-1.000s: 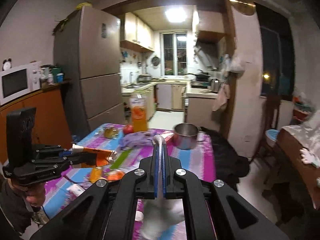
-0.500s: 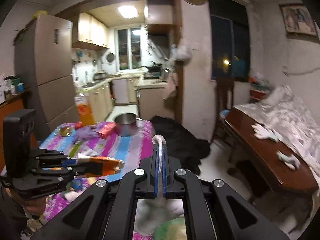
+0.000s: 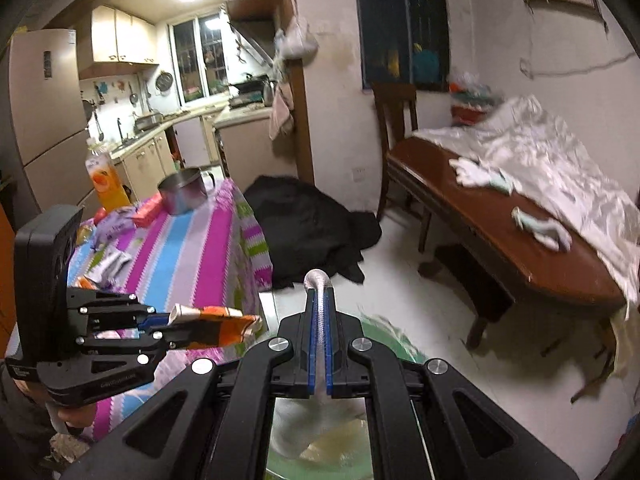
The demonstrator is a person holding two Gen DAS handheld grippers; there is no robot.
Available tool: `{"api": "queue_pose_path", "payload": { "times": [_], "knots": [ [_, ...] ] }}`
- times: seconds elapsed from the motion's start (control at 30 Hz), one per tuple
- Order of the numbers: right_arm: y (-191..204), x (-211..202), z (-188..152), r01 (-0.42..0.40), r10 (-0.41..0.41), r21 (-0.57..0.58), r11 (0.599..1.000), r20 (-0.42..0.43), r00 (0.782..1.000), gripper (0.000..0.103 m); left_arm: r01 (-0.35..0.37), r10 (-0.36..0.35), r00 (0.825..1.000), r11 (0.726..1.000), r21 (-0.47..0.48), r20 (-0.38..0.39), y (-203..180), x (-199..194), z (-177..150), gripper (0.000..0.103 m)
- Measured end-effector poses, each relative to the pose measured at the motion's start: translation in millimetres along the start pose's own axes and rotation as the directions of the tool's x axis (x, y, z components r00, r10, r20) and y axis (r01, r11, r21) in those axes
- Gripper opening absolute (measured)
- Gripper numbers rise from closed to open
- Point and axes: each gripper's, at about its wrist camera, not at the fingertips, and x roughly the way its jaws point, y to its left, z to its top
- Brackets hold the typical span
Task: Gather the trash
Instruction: 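Carry the wrapper and cloth in both grippers over the green bin, then open both grippers to drop the wrapper and cloth into the bin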
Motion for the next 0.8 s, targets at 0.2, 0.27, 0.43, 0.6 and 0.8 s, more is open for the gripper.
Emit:
{"api": "queue_pose_path", "payload": {
  "times": [0.2,0.27,0.43,0.6,0.8],
  "knots": [
    [-13,23,-30,0.000,0.001,0.027,1.000,-0.054,0.999,0.004,0.012,-0.012,0.999,1.000,0.006,-0.038,-14,23,0,0.008],
    [-15,27,-37,-0.001,0.003,0.032,0.999,-0.064,0.998,0.004,0.014,-0.014,0.999,1.000,0.007,-0.045,-18,27,1,0.008],
    [-21,37,-45,-0.010,0.013,0.041,0.999,-0.076,0.997,0.004,0.016,-0.015,0.998,1.000,0.008,-0.057,-22,36,0,0.008],
    [-16,40,-44,-0.015,0.018,0.040,0.999,-0.080,0.997,0.004,0.021,-0.021,0.998,1.000,0.000,-0.066,-18,41,-1,0.008],
    [-14,47,-44,-0.020,0.024,0.050,0.999,-0.086,0.996,0.005,0.015,-0.016,0.997,1.000,-0.014,-0.075,-18,48,-2,0.040]
  ]
}}
